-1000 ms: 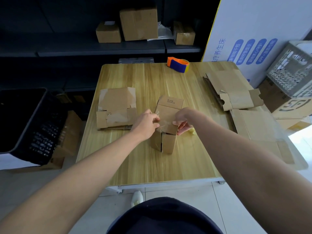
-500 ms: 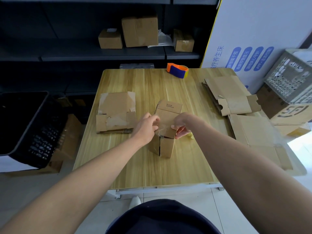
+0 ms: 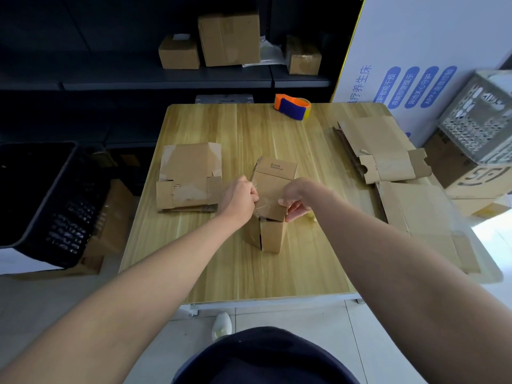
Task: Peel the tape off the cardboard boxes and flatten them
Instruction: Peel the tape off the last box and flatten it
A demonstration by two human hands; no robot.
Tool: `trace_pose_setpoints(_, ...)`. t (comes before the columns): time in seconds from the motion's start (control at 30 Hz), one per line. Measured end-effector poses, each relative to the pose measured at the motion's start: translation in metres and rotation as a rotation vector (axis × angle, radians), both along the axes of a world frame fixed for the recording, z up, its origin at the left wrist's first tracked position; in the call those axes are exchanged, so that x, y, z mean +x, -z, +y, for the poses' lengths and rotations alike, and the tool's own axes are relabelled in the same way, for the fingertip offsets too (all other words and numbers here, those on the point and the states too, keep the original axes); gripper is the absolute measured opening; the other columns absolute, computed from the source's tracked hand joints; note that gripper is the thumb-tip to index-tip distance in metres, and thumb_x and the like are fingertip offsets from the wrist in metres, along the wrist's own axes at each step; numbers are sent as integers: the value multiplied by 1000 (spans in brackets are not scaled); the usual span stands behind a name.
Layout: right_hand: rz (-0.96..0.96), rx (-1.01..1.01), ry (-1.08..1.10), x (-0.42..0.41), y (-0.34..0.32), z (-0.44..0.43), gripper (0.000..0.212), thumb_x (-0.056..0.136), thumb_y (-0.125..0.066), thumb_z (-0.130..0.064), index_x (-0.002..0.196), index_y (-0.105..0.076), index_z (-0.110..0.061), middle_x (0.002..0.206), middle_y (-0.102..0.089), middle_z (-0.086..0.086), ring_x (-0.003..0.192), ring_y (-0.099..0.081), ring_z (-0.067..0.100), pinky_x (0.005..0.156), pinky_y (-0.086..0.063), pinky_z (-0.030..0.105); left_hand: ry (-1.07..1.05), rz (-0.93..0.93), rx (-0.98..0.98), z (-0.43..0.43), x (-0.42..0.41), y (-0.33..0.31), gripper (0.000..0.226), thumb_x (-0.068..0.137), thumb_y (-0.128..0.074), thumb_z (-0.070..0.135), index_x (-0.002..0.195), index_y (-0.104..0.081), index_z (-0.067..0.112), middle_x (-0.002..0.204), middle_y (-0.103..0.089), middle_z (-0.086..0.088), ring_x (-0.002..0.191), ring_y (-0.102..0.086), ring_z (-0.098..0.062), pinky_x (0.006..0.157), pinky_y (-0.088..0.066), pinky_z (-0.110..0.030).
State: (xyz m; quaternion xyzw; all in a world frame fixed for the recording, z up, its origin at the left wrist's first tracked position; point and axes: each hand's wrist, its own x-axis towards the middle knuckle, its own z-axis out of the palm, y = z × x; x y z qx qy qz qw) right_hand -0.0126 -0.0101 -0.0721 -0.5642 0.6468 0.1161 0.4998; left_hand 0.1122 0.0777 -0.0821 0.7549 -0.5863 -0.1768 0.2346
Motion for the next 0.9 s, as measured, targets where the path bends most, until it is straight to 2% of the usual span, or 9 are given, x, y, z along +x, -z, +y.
trace_pose_setpoints(0.13,11,4,-15,1,0,-1,39,101,-43,-10,133,-37,10,116,-61,26,69,-64,26,76,-56,38,97,-241,-20,0,-3,1,14,94,-51,6,101,-63,5,108,-56,-6,107,-49,-21,92,-38,-33)
trace_pose_setpoints(0.23,19,0,-19,2,-1,0,38,101,-42,-10,132,-38,11,96,-62,24,68,-64,26,85,-56,39,150,-353,2,-1,-2,2,19,93,-47,2,108,-59,4,113,-54,-8,109,-47,-22,96,-37,-36)
trace_pose_setpoints(0.3,16,-6,-22,2,-1,0,36,101,-42,-10,130,-40,11,100,-62,24,69,-64,26,87,-55,38,187,-376,25,0,-2,1,19,92,-43,1,106,-56,5,113,-52,-8,107,-46,-23,95,-37,-37)
trace_pose_setpoints(0.37,7,-14,-19,1,-1,0,34,101,-42,-9,129,-41,11,111,-62,25,70,-64,26,88,-55,36,217,-331,35,1,1,2,16,92,-41,0,100,-53,7,109,-50,-7,104,-46,-22,94,-38,-35)
trace_pose_setpoints(0.43,3,-14,-10,0,-1,0,34,100,-42,-9,128,-42,11,114,-62,25,71,-64,26,91,-54,35,201,-193,13,2,6,4,12,96,-42,5,97,-53,9,106,-49,-4,100,-49,-19,88,-41,-30)
trace_pose_setpoints(0.53,-11,-9,11,0,-1,0,35,100,-44,-10,129,-41,10,116,-61,25,72,-65,26,89,-55,35,157,-19,0,7,18,4,20,97,-51,18,112,-61,11,108,-50,-2,93,-54,-16,78,-41,-25)
trace_pose_setpoints(0.63,-8,-5,21,2,-2,0,38,99,-46,-9,133,-38,7,116,-61,25,71,-66,27,79,-59,34,141,-71,18,12,24,4,28,95,-54,27,120,-64,19,110,-47,0,86,-57,-20,77,-44,-26)
trace_pose_setpoints(0.77,4,-1,19,3,-3,-1,38,99,-45,-9,132,-38,9,104,-63,24,70,-66,26,89,-55,35,136,-82,49,10,25,3,28,94,-56,25,121,-64,23,129,-39,-1,90,-57,-20,83,-38,-22)
trace_pose_setpoints(0.9,17,14,25,4,-5,0,39,99,-46,-9,132,-37,9,94,-62,24,69,-65,26,89,-55,35,143,-75,78,5,25,0,20,92,-59,23,109,-70,19,121,-45,2,92,-53,-22,86,-44,-31)
